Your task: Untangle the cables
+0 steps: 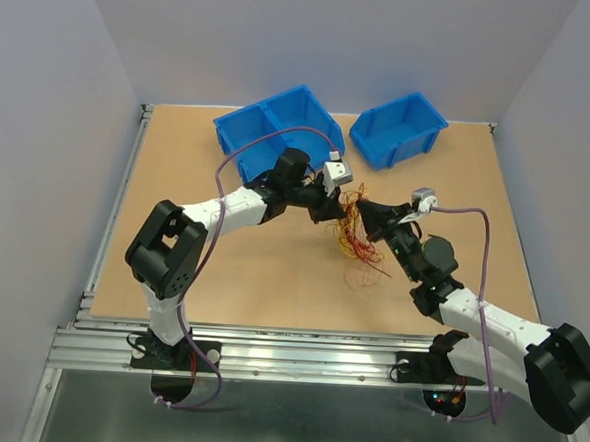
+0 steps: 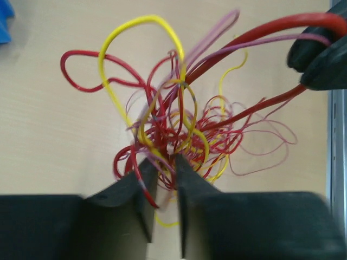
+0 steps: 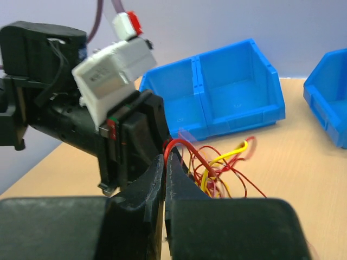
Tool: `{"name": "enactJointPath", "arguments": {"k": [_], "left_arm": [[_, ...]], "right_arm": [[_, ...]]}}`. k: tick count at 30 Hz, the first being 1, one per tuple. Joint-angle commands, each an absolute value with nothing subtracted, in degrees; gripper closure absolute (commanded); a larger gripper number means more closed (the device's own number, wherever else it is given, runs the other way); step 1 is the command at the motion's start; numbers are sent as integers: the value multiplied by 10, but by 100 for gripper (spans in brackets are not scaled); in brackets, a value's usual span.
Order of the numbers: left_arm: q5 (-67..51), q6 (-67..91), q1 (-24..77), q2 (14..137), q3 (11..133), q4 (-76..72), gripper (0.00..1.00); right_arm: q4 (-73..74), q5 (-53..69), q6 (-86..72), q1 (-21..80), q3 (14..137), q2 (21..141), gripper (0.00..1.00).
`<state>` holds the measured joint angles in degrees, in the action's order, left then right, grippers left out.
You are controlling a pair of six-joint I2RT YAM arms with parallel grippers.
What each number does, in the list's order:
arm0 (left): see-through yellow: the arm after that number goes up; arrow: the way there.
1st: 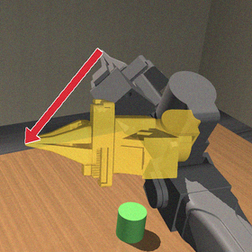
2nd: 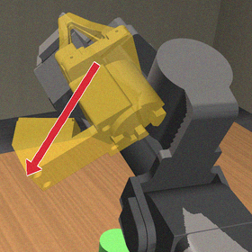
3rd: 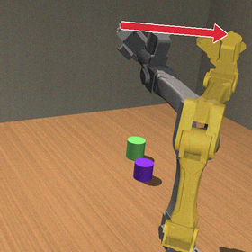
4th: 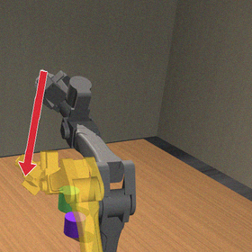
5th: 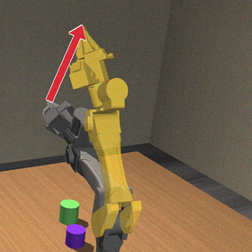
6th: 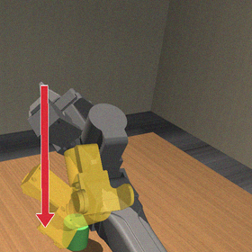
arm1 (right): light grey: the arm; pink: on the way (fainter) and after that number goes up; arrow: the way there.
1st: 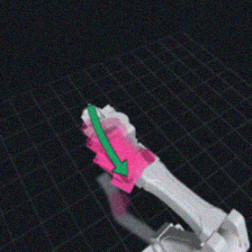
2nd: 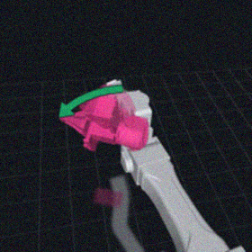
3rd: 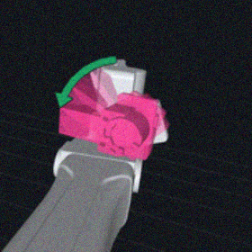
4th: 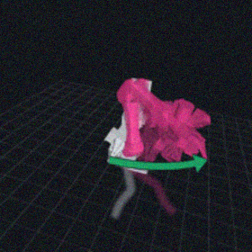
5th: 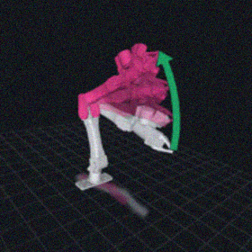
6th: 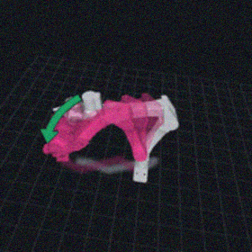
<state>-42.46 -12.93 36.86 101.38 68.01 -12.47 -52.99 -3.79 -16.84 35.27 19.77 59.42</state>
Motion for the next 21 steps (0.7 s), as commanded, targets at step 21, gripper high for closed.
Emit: {"name": "enactJointPath", "arguments": {"k": [21], "left_arm": [[-363, -98, 314, 968, 711, -120, 100]], "right_arm": [[-314, -446, -204, 351, 140, 274, 99]]}}
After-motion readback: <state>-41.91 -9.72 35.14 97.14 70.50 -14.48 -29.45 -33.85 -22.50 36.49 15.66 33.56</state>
